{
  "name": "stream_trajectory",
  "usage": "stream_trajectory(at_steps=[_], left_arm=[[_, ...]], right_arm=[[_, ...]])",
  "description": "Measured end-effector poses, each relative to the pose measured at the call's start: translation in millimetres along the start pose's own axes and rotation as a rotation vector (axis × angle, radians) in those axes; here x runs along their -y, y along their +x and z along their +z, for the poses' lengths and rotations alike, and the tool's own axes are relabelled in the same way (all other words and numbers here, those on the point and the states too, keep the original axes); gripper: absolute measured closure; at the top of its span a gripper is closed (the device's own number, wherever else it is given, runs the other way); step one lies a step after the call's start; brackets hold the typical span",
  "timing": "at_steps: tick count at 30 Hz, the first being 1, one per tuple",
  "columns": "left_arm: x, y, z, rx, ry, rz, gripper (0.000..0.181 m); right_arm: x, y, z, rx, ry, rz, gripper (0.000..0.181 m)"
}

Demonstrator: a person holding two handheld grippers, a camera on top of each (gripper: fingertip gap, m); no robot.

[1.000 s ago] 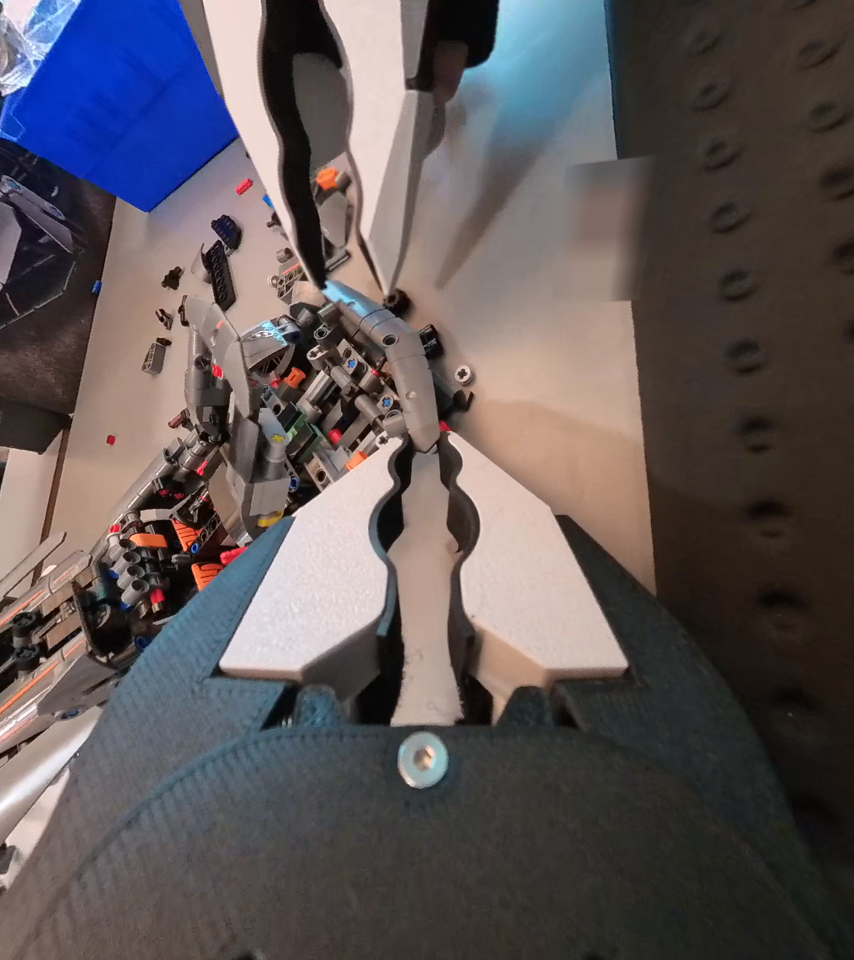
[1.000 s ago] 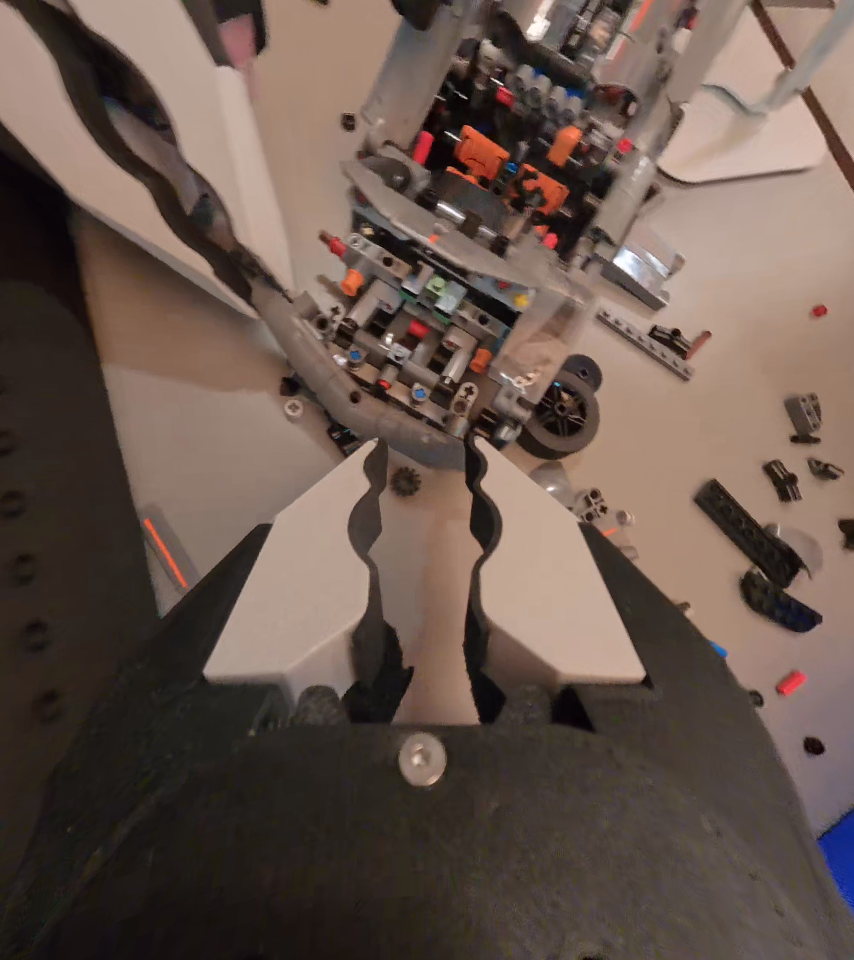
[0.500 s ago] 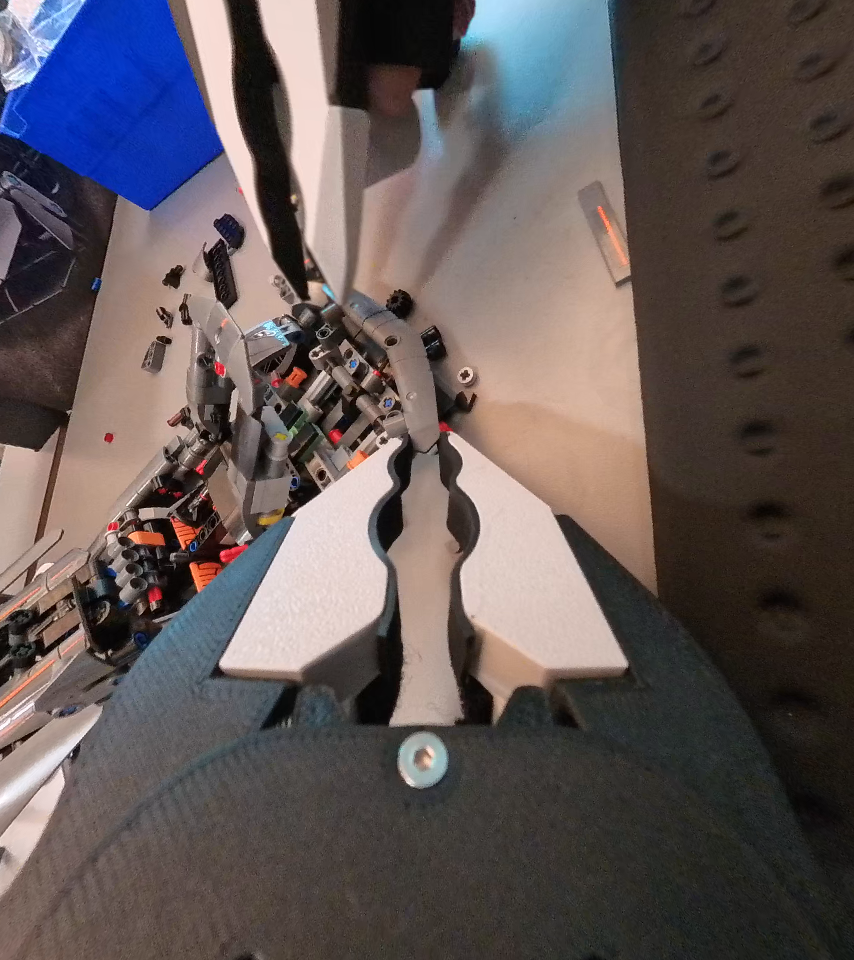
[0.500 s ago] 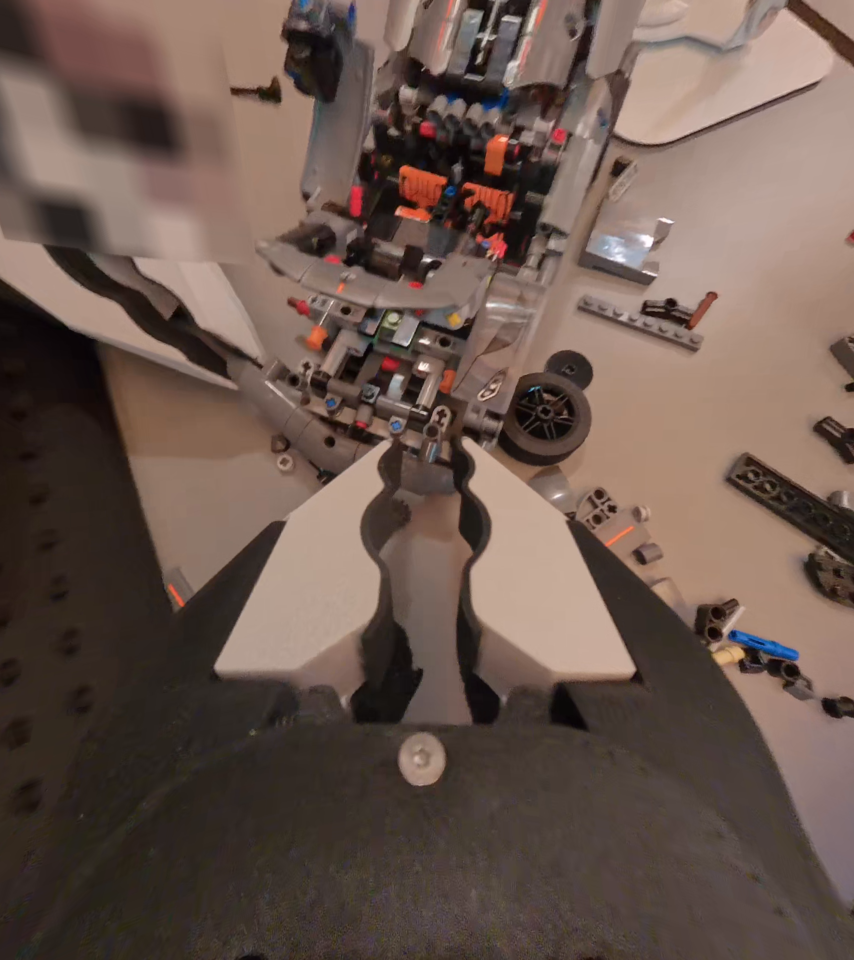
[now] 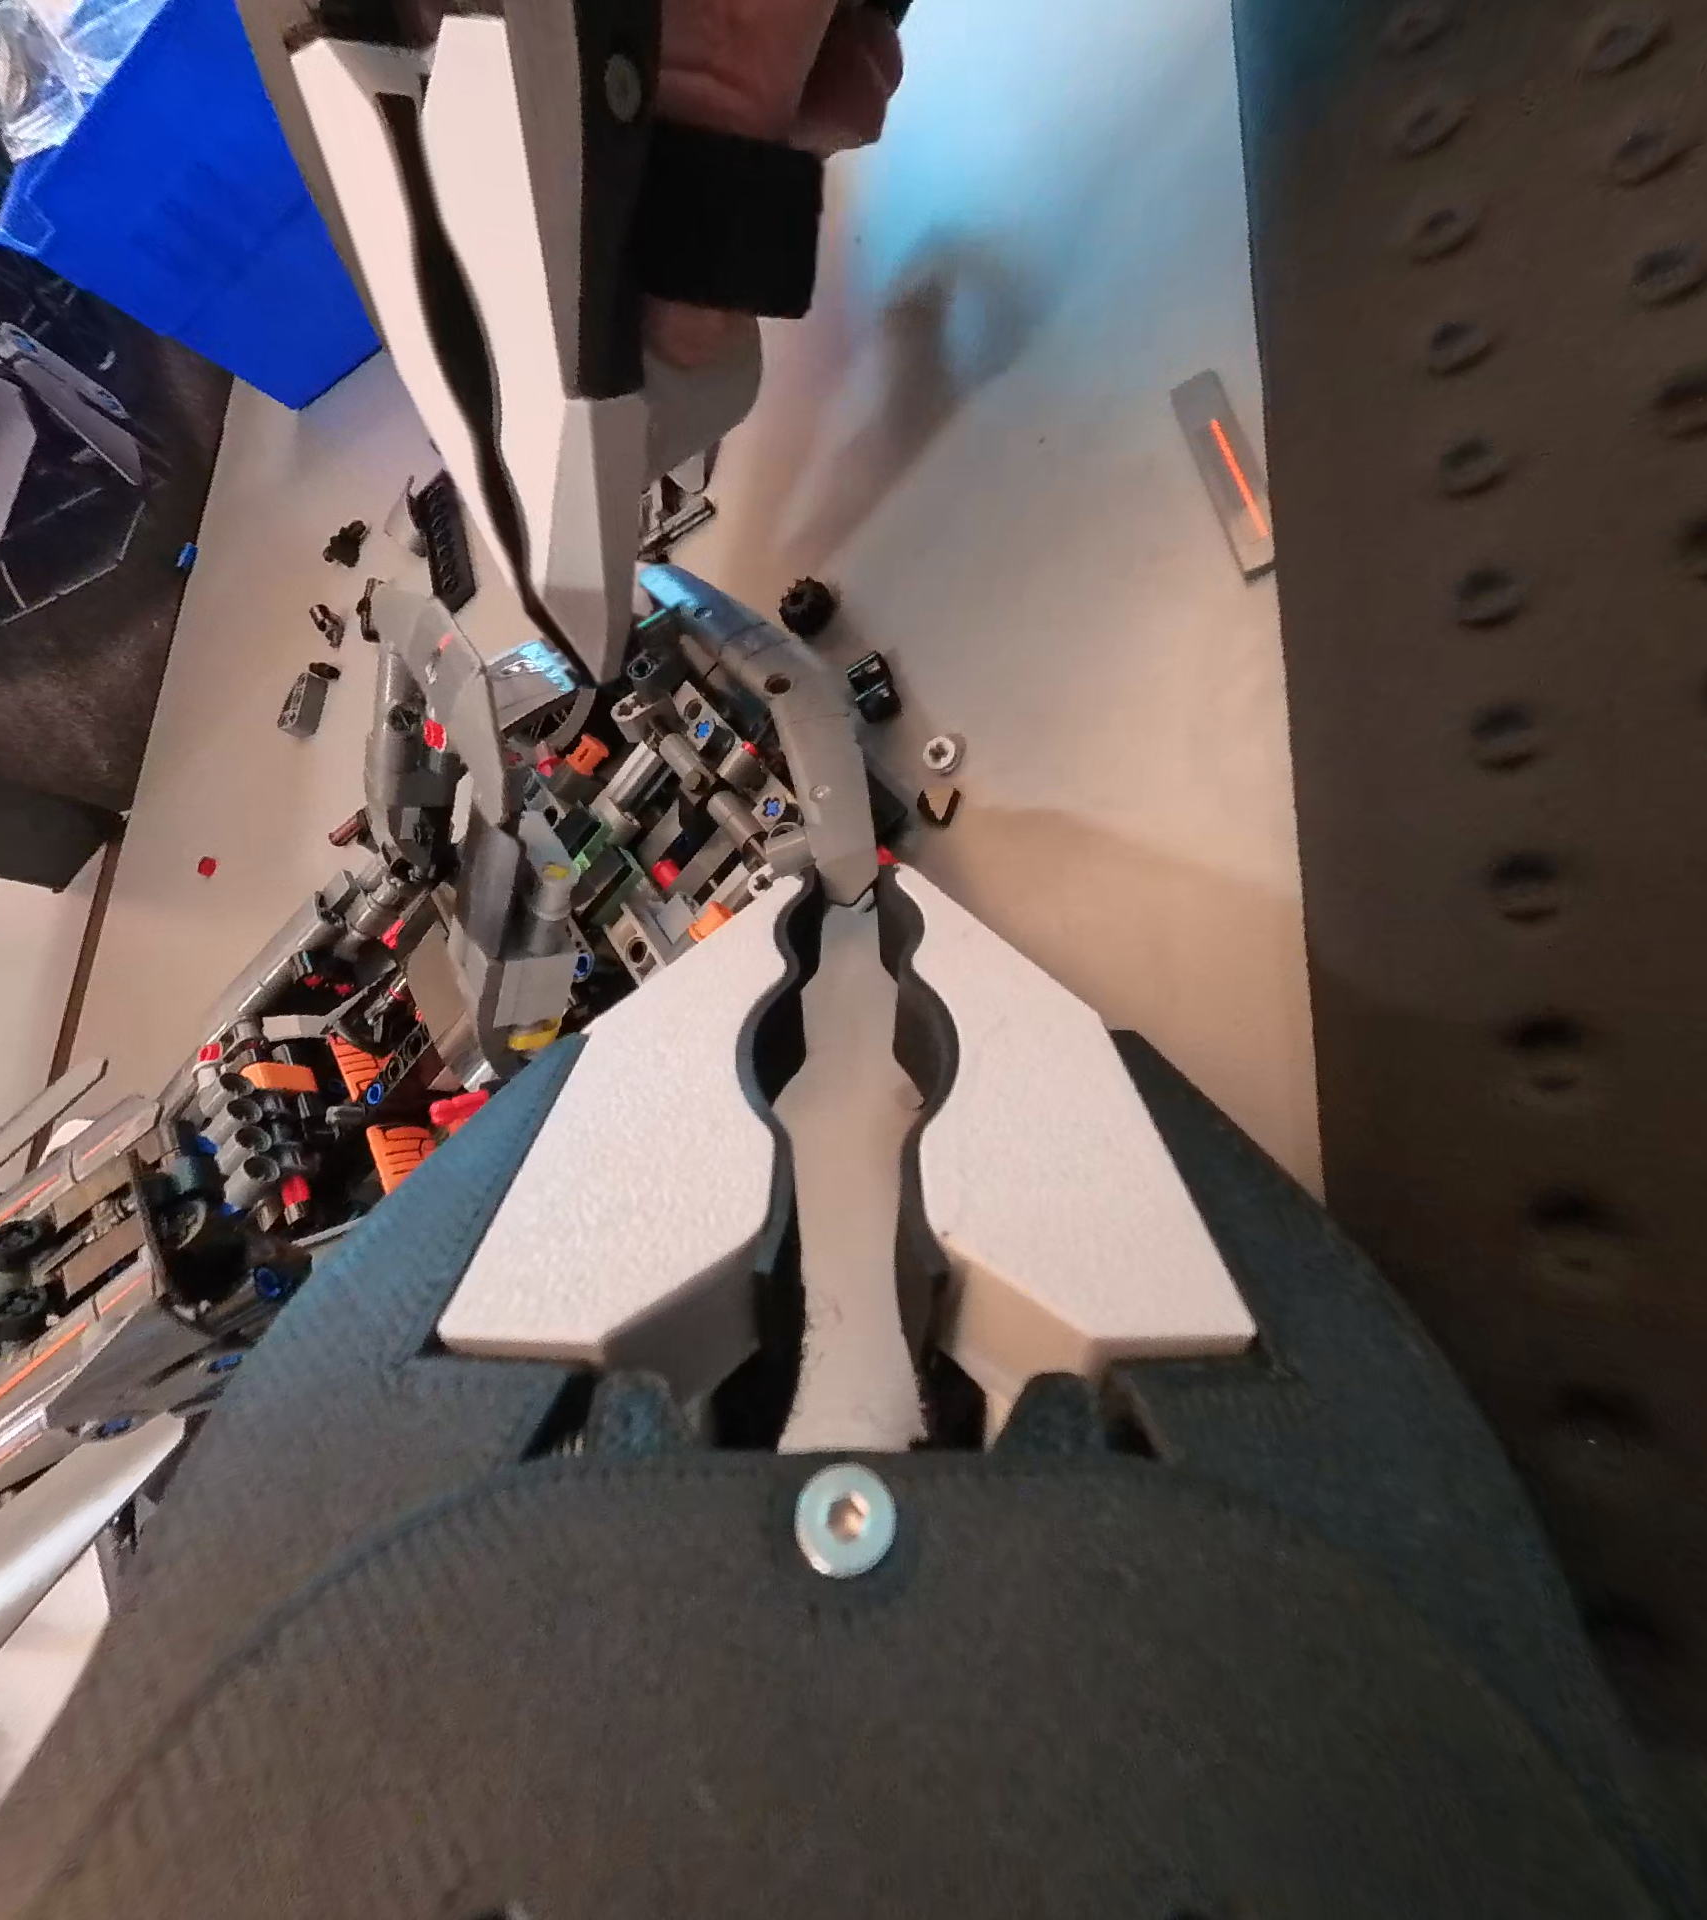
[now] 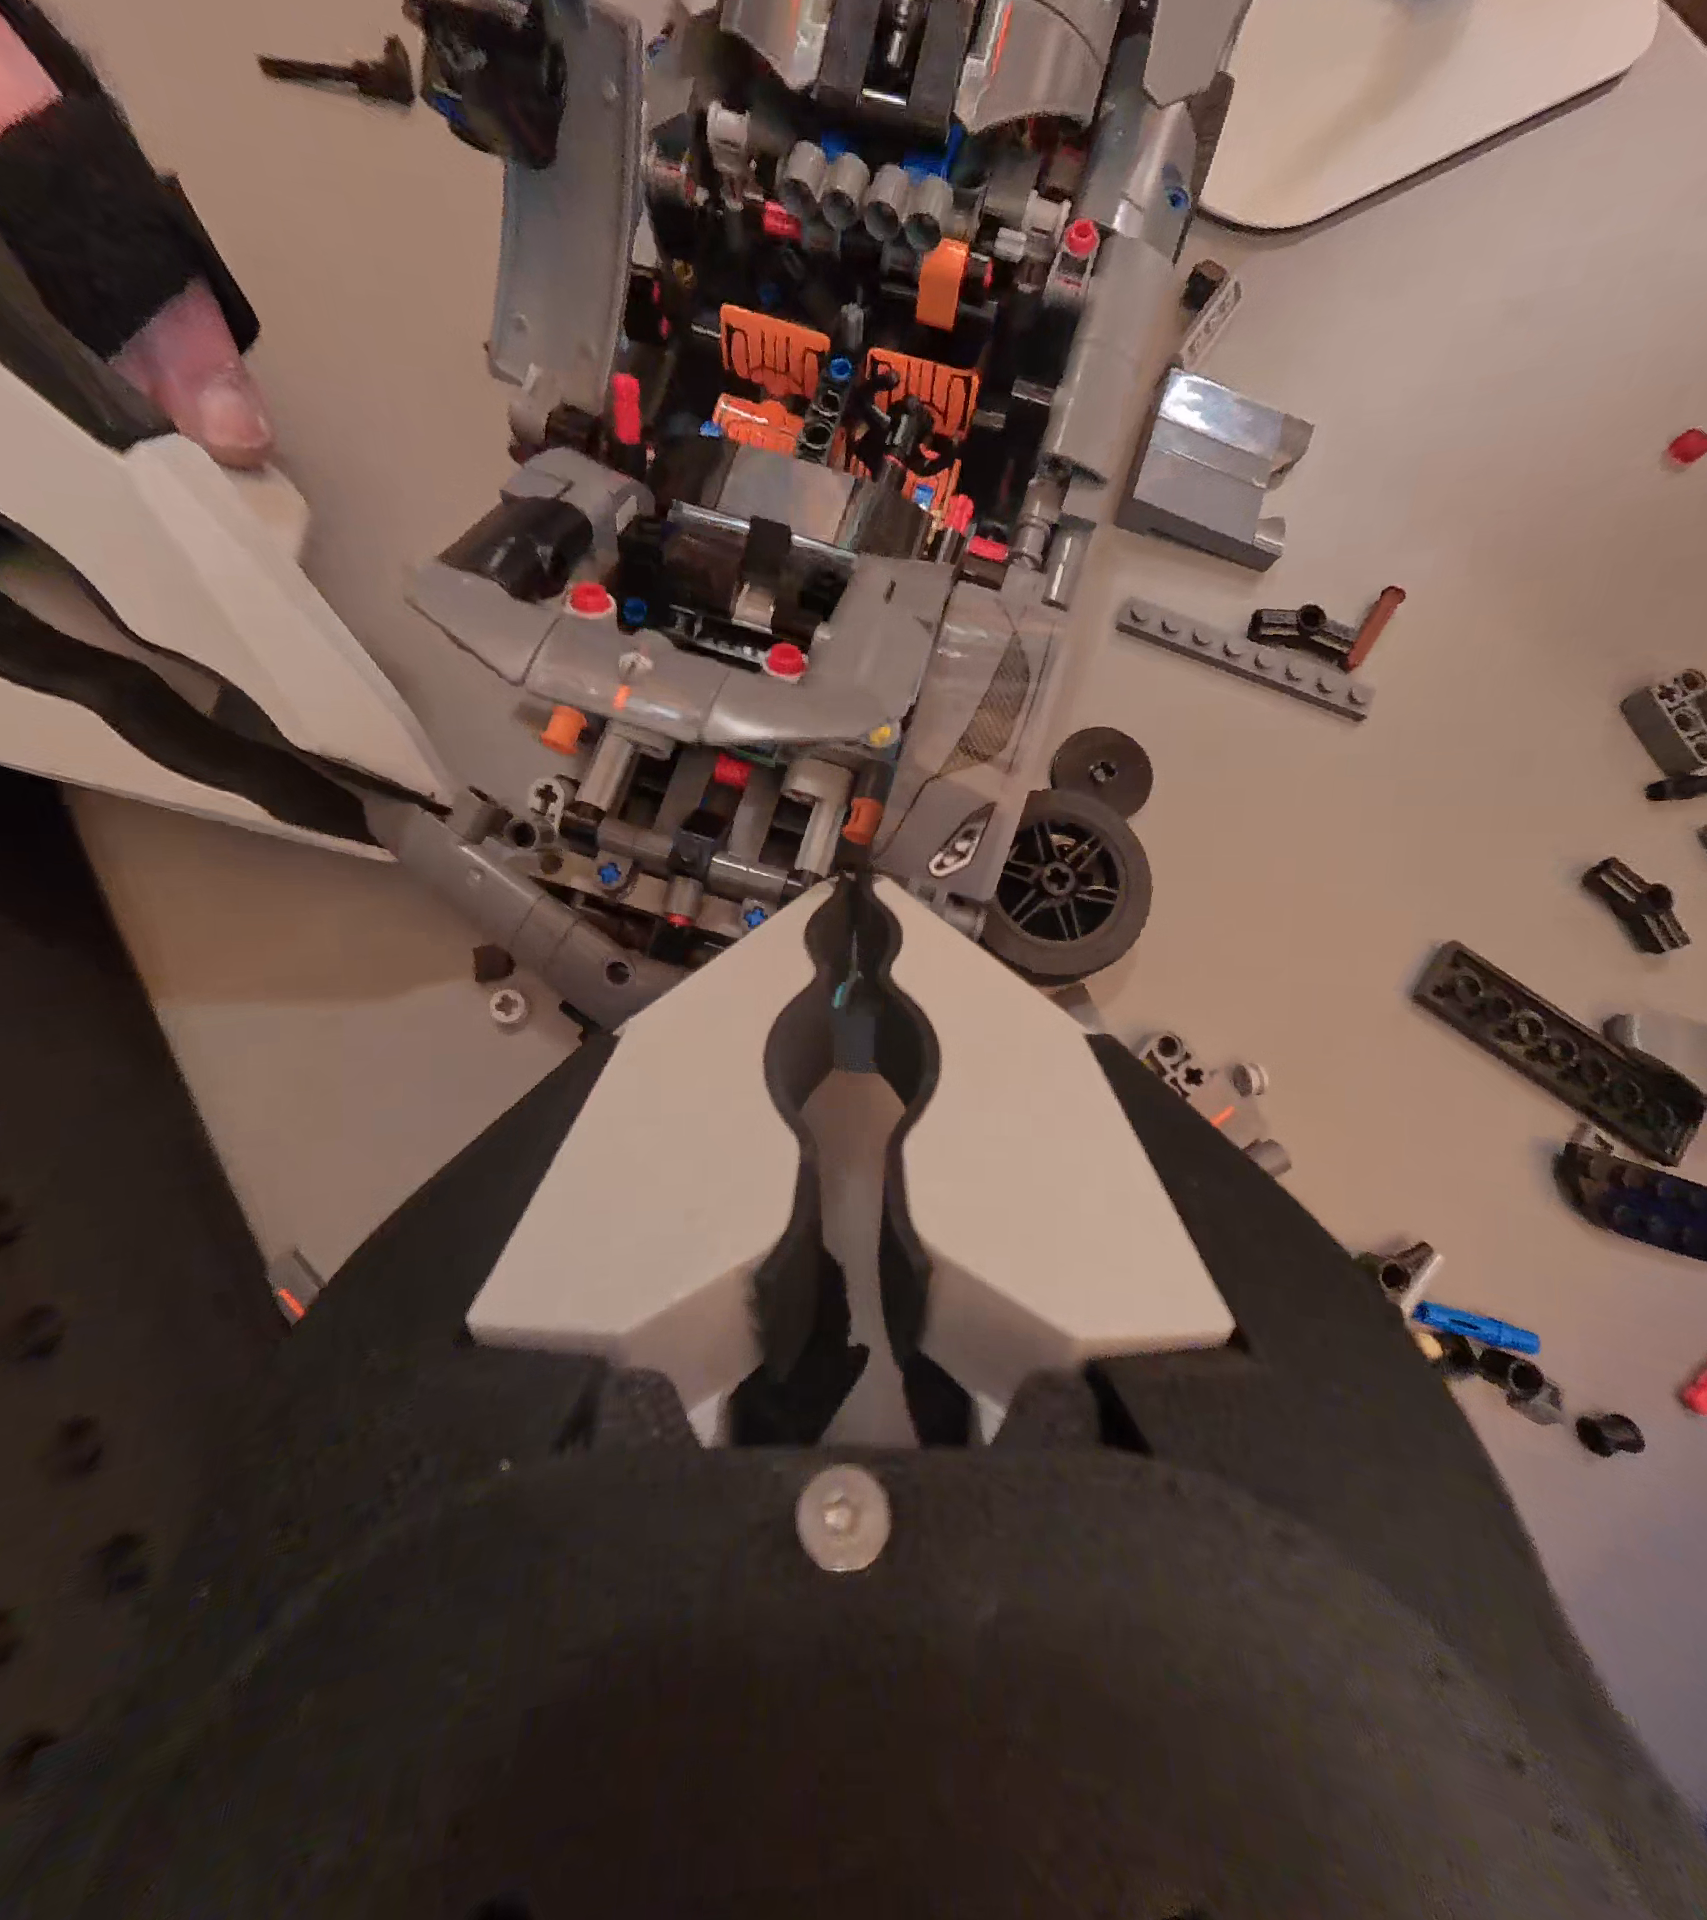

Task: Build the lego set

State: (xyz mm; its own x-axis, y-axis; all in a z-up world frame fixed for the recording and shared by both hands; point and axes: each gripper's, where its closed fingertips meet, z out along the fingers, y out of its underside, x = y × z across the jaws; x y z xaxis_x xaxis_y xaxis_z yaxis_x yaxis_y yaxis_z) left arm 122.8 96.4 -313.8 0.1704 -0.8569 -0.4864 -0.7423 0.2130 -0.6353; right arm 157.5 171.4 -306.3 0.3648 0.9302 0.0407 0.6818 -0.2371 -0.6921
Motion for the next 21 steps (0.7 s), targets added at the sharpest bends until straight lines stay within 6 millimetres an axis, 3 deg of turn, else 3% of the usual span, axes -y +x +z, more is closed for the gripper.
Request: stream_trajectory(at_steps=[21], left_arm=[[1.2,-0.3,1.8,0.010,-0.004,0.009,0.173]], right_arm=[[-8.4,-1.2,10.4,-0.010,-0.188,0.013,0.181]])
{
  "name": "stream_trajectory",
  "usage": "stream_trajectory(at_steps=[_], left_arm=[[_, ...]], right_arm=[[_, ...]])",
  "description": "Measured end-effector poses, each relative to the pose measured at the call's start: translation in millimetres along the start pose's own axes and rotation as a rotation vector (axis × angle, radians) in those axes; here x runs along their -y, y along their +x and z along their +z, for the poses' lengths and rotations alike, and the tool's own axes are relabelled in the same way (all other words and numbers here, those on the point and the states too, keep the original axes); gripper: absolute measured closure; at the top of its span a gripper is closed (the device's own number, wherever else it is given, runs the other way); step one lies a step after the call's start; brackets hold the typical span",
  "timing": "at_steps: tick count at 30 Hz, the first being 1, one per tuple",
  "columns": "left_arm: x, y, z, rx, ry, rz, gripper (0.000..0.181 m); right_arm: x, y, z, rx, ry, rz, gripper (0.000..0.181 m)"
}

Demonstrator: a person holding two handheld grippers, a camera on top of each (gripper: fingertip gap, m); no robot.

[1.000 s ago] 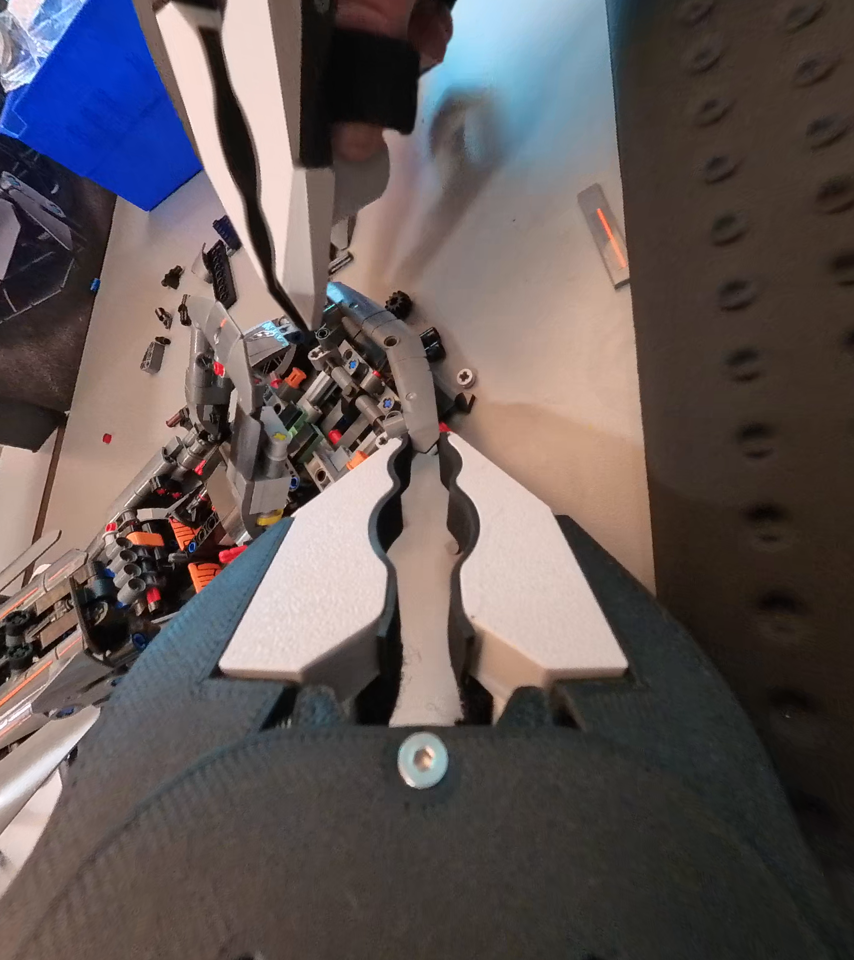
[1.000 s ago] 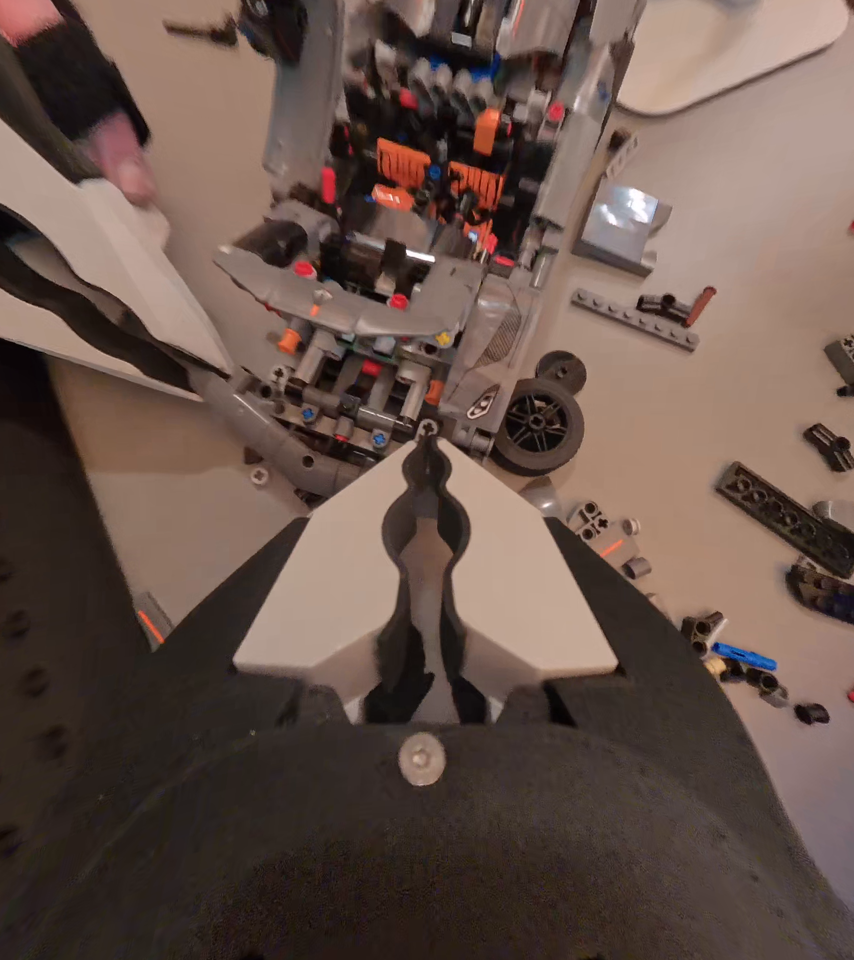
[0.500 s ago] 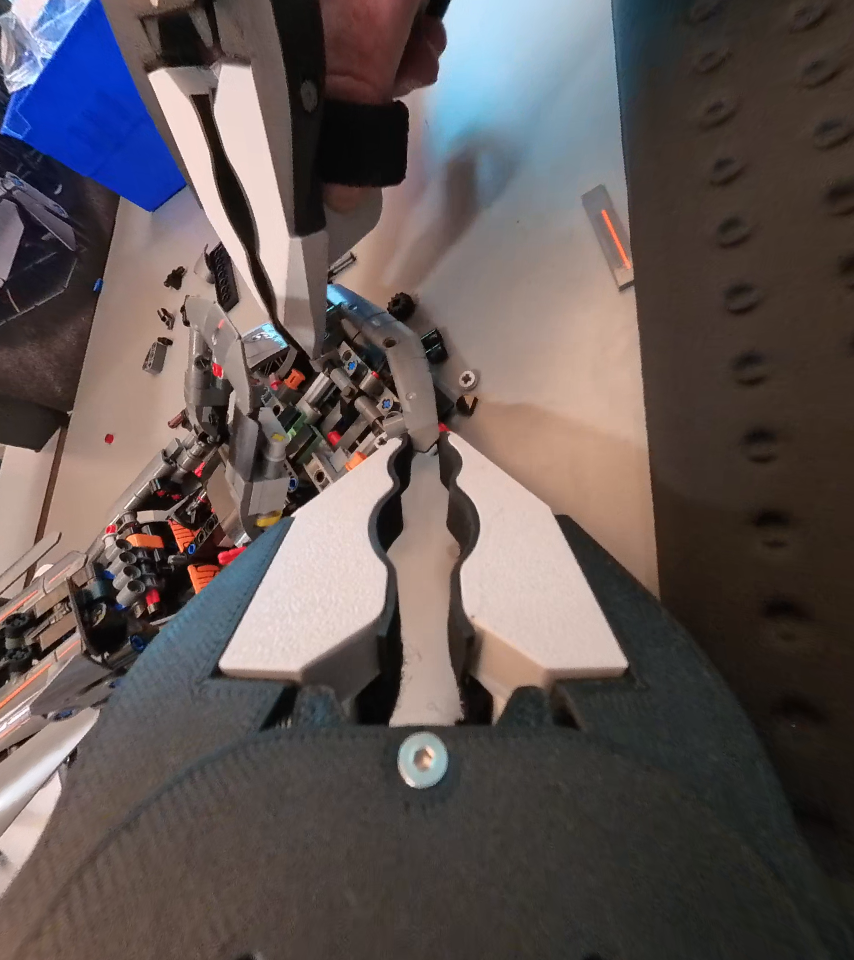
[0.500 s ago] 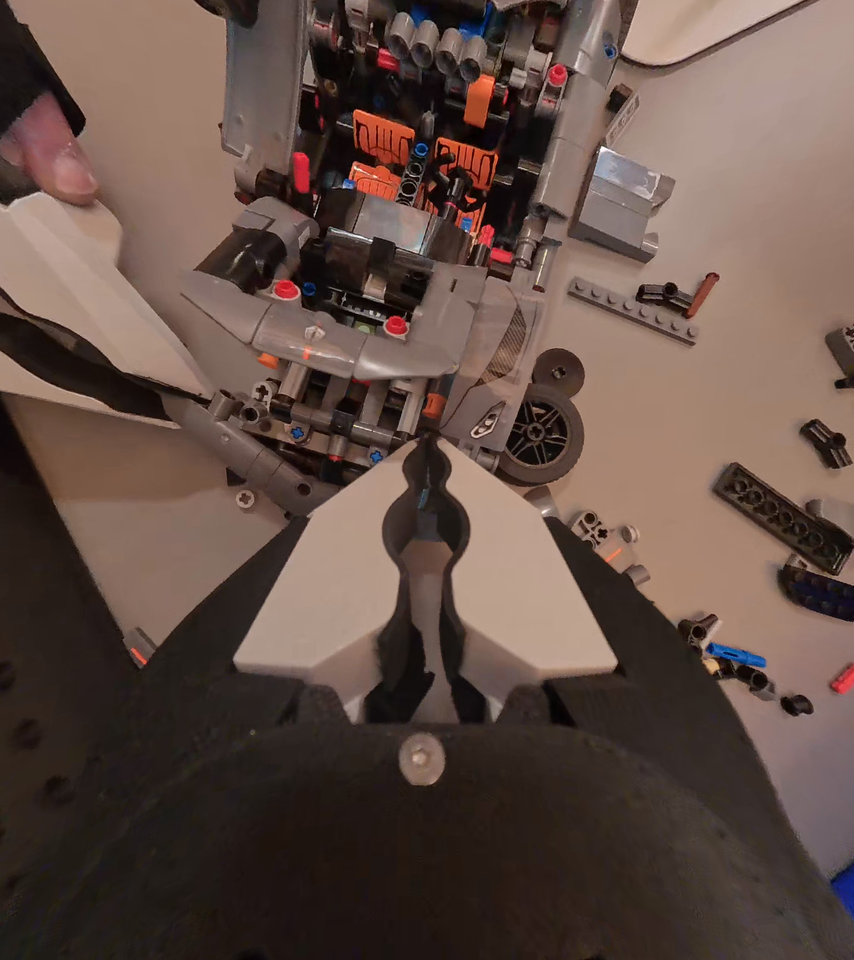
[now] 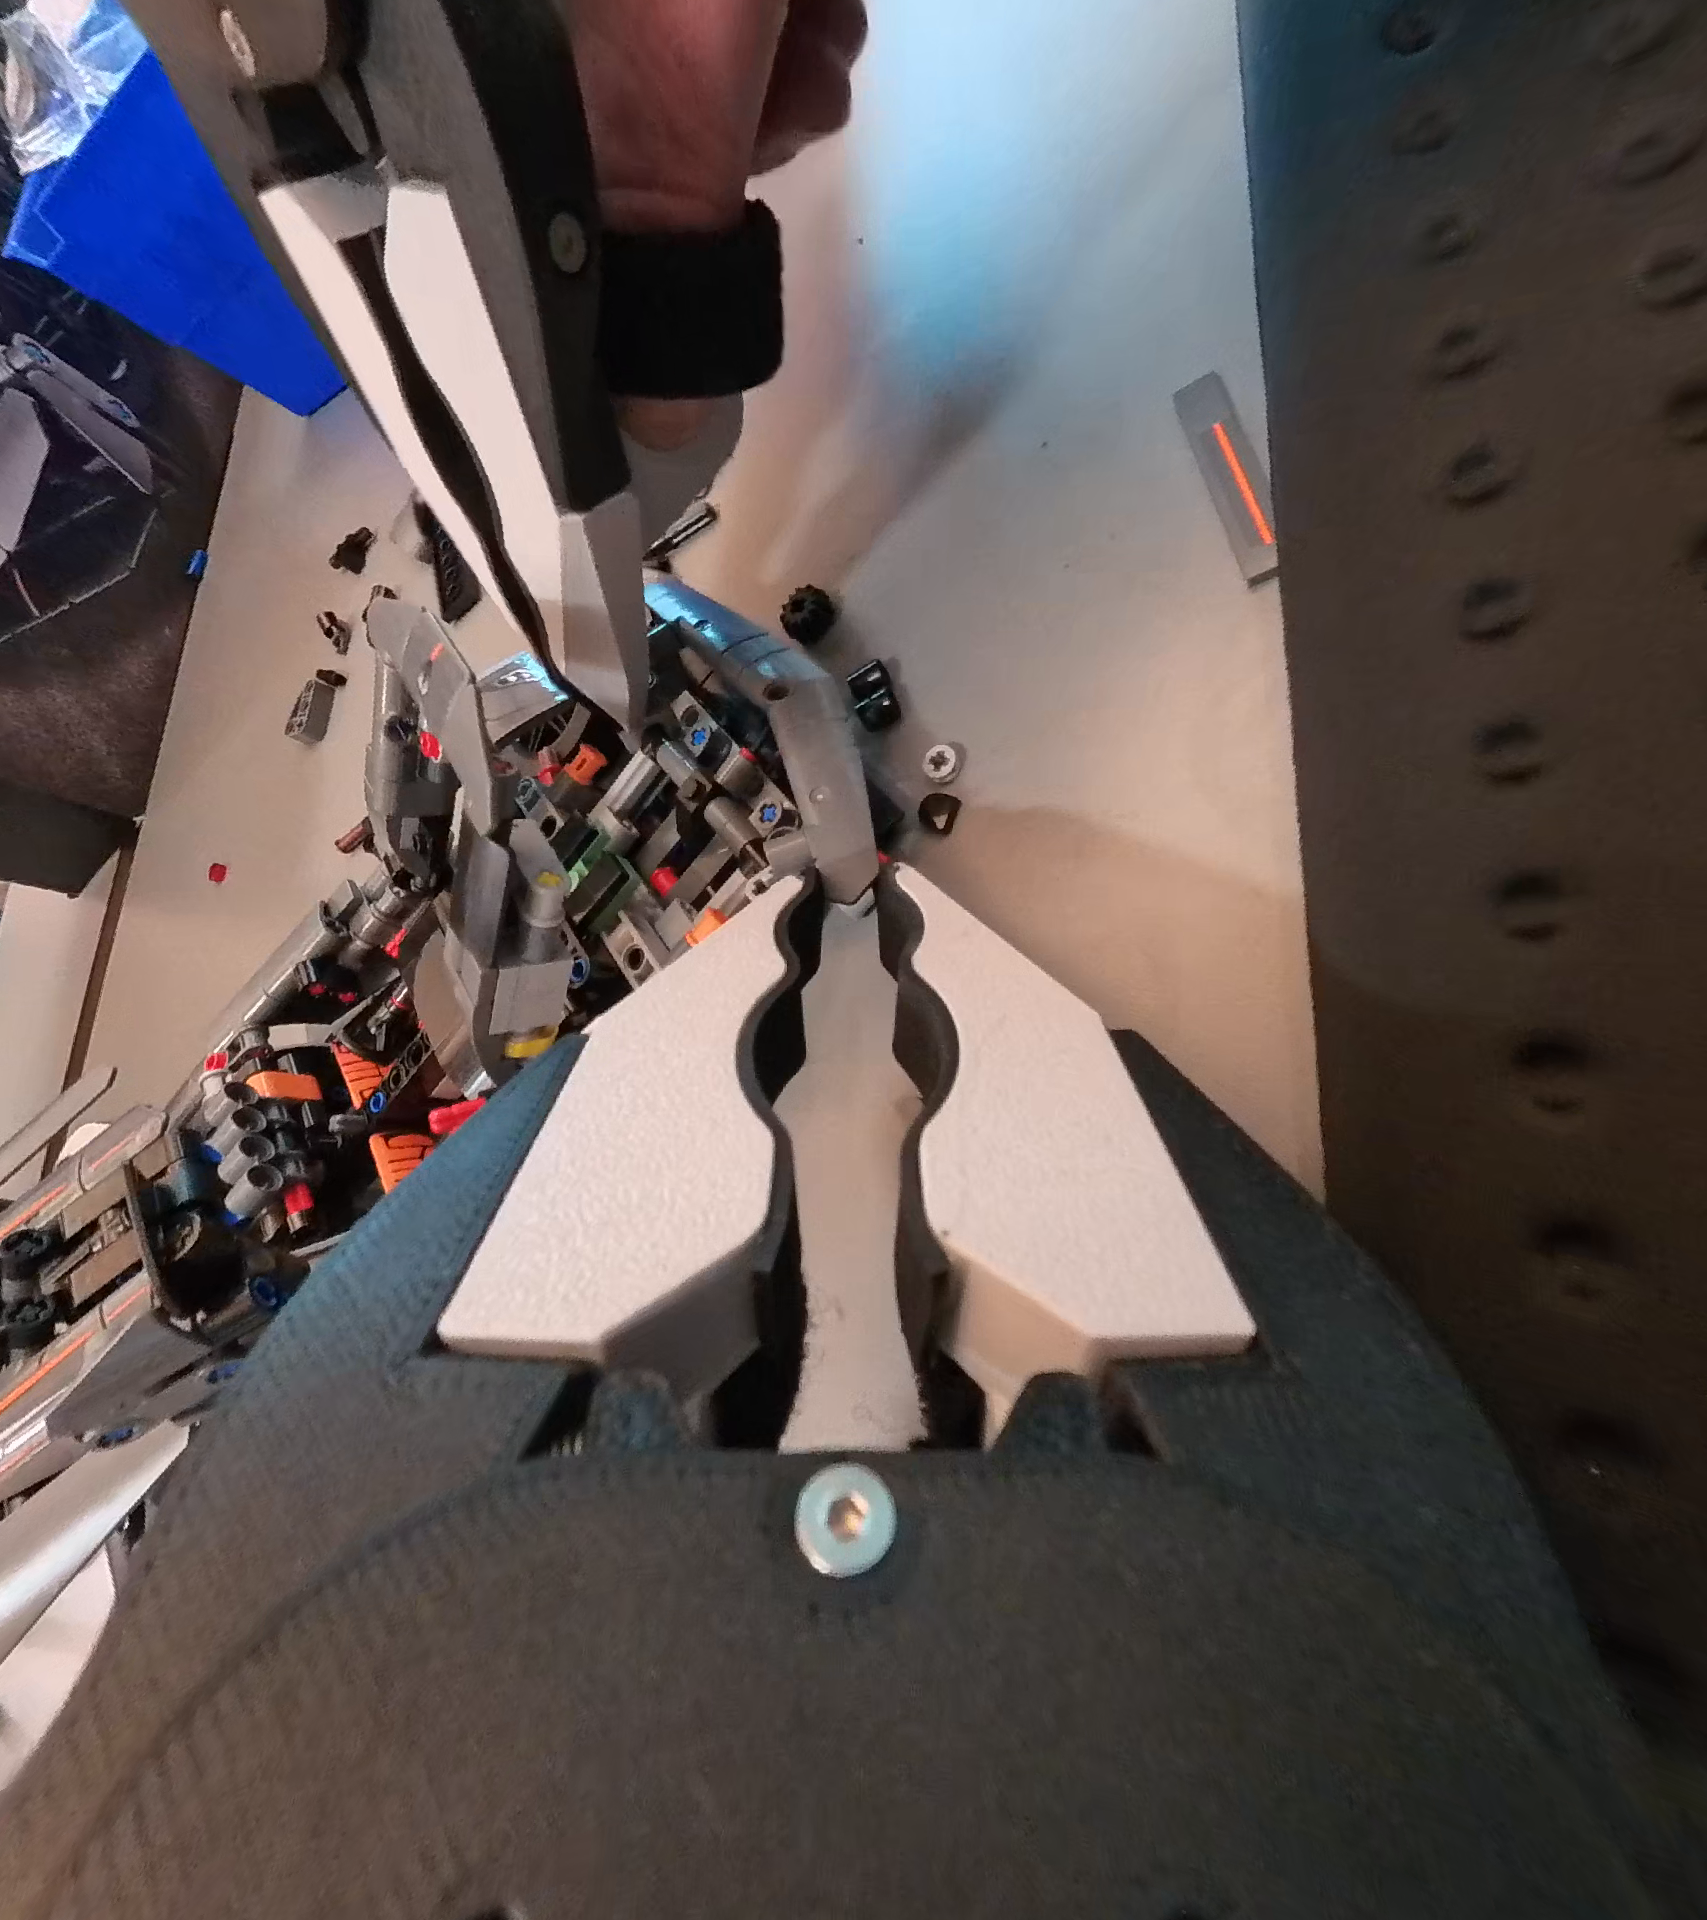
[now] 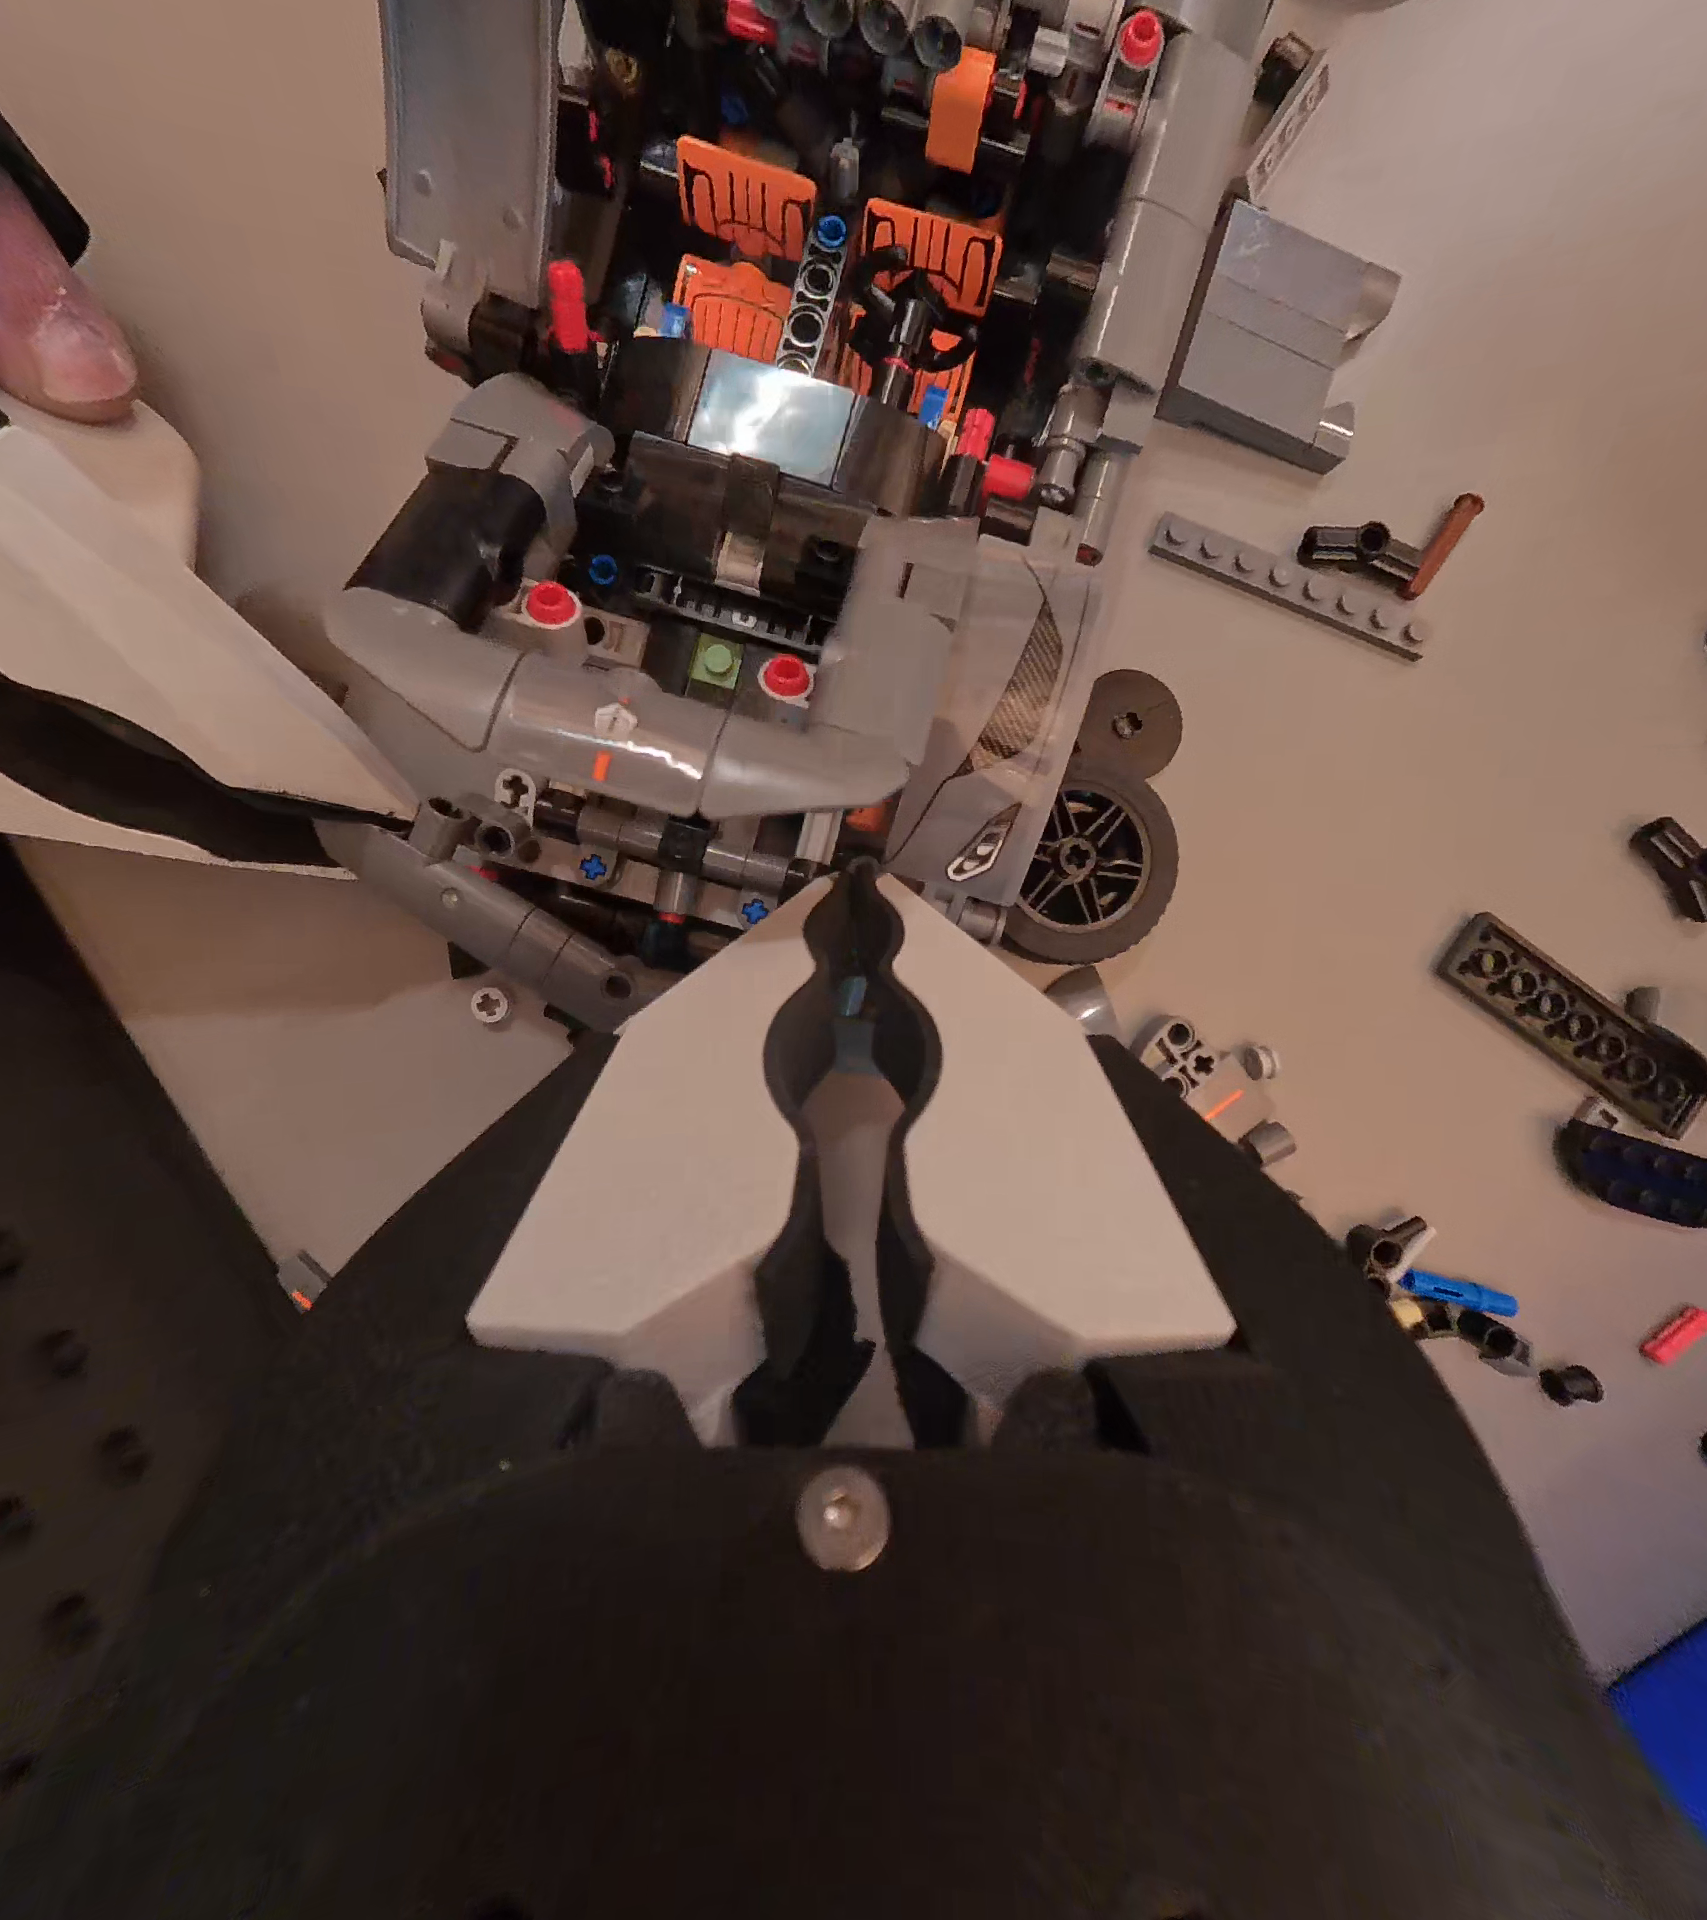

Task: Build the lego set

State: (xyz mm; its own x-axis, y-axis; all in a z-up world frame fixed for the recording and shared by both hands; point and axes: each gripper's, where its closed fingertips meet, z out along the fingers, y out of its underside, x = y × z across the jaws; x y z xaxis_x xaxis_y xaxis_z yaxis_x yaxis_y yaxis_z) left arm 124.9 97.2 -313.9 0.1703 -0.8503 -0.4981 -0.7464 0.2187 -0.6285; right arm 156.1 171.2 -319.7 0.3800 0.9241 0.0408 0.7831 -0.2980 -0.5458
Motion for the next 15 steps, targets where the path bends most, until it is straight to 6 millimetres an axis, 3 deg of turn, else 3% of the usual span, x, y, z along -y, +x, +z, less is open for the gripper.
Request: stream_trajectory(at_steps=[9,15], left_arm=[[-1,-2,0,0.009,-0.006,0.002,0.173],[-2,-2,-1,0.003,0.000,0.006,0.173]], right_arm=[[1,-1,3,0.037,-0.039,-0.002,0.181],[0,2,-20,0.117,0.091,0.050,0.181]])
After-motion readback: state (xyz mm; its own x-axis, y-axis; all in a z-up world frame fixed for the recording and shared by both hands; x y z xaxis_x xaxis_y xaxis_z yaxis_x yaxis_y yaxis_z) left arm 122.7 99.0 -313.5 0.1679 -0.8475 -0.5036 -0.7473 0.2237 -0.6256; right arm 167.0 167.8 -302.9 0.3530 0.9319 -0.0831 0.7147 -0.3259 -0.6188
